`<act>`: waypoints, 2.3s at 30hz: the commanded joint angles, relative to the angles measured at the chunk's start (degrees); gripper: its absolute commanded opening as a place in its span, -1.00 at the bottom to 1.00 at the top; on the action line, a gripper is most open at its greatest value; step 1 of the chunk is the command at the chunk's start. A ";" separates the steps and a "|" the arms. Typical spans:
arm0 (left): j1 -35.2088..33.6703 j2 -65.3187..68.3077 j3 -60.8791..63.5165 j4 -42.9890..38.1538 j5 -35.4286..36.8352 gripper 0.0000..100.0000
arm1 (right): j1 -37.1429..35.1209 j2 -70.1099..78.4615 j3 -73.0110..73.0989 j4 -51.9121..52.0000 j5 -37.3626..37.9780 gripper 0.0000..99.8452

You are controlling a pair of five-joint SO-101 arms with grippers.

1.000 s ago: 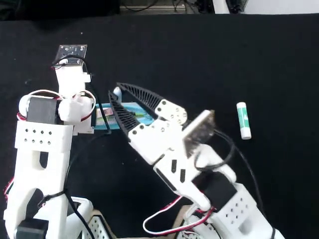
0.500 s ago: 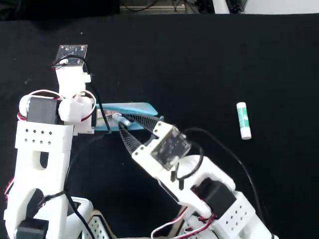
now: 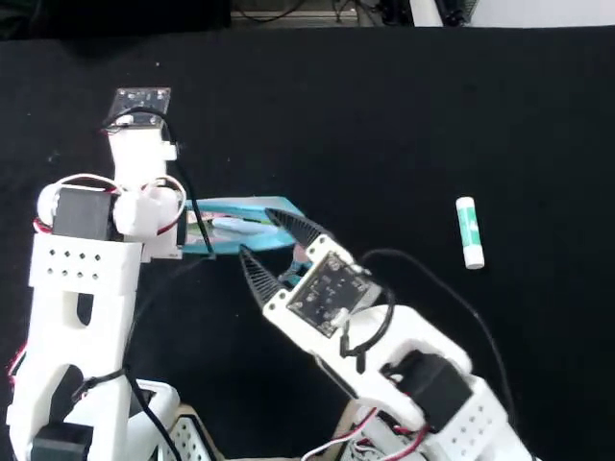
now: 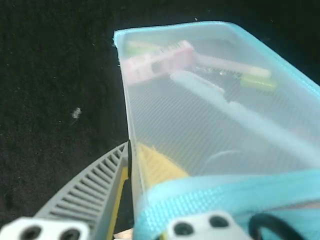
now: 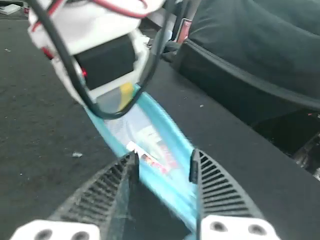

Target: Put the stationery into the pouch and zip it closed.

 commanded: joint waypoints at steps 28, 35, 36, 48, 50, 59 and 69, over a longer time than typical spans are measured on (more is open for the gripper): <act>-1.10 0.97 2.15 -0.44 -0.09 -0.94 | 61.71 52.88 -23.78 16.09 7.74 -0.70; -1.10 0.97 2.15 -0.44 -0.09 -0.94 | 67.25 74.95 -40.48 16.18 7.91 -0.69; -1.10 0.97 2.15 -0.44 -0.09 -0.94 | 67.52 77.85 -42.68 16.26 7.91 -0.69; -1.10 0.97 2.15 -0.44 -0.09 -0.94 | 67.34 105.98 -70.64 21.36 7.74 -0.69; -1.10 0.97 2.15 -0.44 -0.09 -0.94 | 67.25 110.11 -75.56 24.00 7.91 -0.69; -1.01 0.97 2.15 -0.44 -0.09 -0.94 | 64.00 126.90 -97.01 35.96 7.65 -0.69; -1.01 0.97 2.15 -0.44 -0.09 -0.94 | 63.21 138.33 -116.62 51.87 3.87 -0.87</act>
